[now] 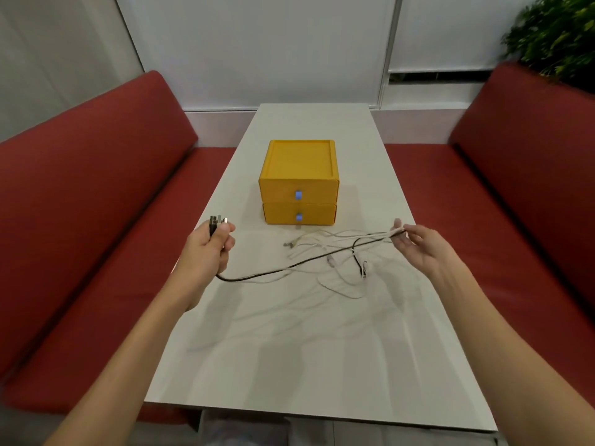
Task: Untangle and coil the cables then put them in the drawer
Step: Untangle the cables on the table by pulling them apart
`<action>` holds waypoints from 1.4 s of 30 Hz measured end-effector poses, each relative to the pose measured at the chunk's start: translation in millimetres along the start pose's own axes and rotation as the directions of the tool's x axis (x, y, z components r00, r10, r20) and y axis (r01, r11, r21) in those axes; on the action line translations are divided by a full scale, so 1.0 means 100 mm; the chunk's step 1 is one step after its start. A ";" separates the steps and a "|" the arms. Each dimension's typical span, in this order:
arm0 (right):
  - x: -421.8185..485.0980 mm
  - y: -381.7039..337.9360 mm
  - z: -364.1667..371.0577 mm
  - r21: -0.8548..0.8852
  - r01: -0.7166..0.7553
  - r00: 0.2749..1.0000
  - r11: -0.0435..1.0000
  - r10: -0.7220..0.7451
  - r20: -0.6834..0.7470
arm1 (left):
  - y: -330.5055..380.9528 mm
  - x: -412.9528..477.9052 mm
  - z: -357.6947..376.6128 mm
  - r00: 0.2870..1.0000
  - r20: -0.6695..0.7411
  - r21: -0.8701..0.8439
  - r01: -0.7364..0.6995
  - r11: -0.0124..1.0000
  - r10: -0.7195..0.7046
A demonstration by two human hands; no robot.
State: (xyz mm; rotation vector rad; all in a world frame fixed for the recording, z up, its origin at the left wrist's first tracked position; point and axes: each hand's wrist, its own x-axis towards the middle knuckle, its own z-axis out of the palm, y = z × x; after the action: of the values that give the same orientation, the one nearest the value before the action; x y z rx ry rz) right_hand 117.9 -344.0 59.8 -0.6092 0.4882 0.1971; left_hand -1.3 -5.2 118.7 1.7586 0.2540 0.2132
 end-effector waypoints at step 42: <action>0.14 1.20 0.21 -0.866 0.203 0.953 -0.457 -0.112 0.283 | -0.03 -0.11 0.20 0.998 0.056 -0.019 0.040 0.999 -0.039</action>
State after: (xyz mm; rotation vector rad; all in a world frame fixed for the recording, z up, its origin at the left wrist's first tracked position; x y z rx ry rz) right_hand 99.6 -234.1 8.0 -2.6141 -0.0733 0.3218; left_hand -6.0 -26.2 112.1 1.7357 0.2455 0.1372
